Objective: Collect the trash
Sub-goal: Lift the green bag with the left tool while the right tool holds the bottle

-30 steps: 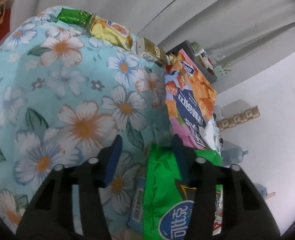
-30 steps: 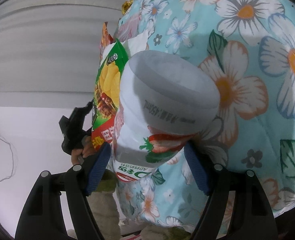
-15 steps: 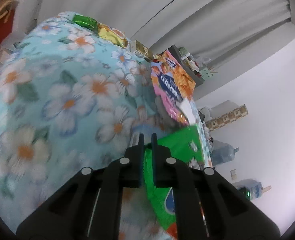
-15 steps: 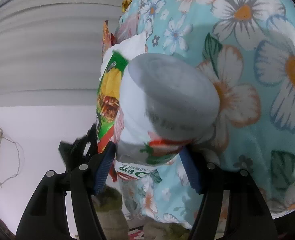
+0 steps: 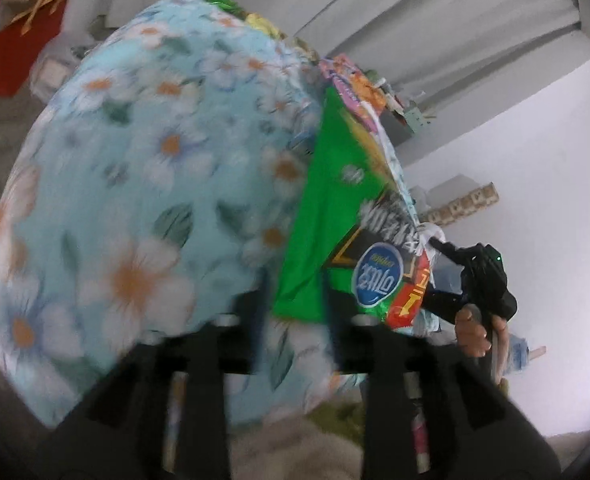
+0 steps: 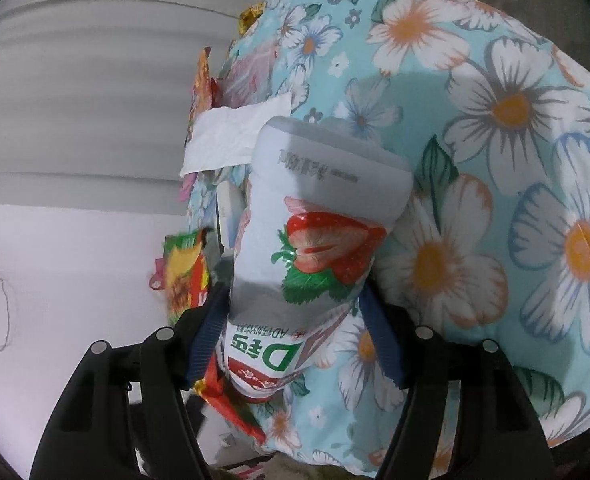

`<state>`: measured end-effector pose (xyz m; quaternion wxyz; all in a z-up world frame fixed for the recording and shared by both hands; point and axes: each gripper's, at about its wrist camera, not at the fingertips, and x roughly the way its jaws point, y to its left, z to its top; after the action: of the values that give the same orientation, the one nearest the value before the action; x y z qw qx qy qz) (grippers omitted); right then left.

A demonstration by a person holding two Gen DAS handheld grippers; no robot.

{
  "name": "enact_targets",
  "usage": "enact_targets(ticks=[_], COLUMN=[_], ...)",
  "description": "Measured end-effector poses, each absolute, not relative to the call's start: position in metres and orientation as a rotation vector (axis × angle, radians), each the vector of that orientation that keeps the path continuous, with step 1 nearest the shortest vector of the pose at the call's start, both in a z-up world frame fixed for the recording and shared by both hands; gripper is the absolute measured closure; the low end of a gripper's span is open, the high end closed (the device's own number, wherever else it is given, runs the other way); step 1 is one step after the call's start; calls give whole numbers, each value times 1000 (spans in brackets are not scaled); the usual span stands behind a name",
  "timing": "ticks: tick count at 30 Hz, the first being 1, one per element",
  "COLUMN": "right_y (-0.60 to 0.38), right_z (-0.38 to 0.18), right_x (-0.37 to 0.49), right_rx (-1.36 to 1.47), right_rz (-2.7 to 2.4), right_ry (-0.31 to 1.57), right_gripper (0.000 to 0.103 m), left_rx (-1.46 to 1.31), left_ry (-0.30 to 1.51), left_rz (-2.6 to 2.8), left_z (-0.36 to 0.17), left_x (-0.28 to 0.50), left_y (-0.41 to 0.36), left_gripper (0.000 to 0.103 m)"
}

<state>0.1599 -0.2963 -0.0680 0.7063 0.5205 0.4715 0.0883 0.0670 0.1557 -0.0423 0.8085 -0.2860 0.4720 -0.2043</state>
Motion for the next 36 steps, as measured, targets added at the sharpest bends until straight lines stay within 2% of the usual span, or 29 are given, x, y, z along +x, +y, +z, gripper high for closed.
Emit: enact_targets(ticks=[6, 8, 11, 19, 24, 31, 33, 35, 36], right_y=[-298, -300, -303, -299, -281, -259, -253, -248, -247], right_z=[-60, -58, -60, -71, -74, -73, -70, -68, -68], right_x=[144, 134, 125, 118, 131, 149, 151, 153, 153], right_rx=[1106, 1100, 1127, 1218, 1190, 1143, 1115, 1090, 1087], right_rz=[164, 174, 203, 311, 362, 328, 305, 281, 275], right_ry=[1044, 1039, 1025, 1014, 1042, 1043, 1042, 1041, 1039], right_gripper=[31, 31, 30, 30, 30, 30, 30, 30, 30], left_rx=[-653, -671, -711, -818, -876, -907, -890, -865, -856], left_ry=[952, 943, 944, 1065, 1098, 1113, 1100, 1077, 1069], left_rz=[-345, -398, -496, -585, -659, -729, -731, -737, -738], left_z=[-38, -34, -32, -66, -79, -87, -87, -83, -81], left_x=[76, 90, 116, 174, 189, 190, 188, 186, 185], left_y=[191, 189, 178, 145, 131, 120, 118, 116, 115], left_gripper=[61, 47, 35, 32, 35, 60, 62, 76, 78])
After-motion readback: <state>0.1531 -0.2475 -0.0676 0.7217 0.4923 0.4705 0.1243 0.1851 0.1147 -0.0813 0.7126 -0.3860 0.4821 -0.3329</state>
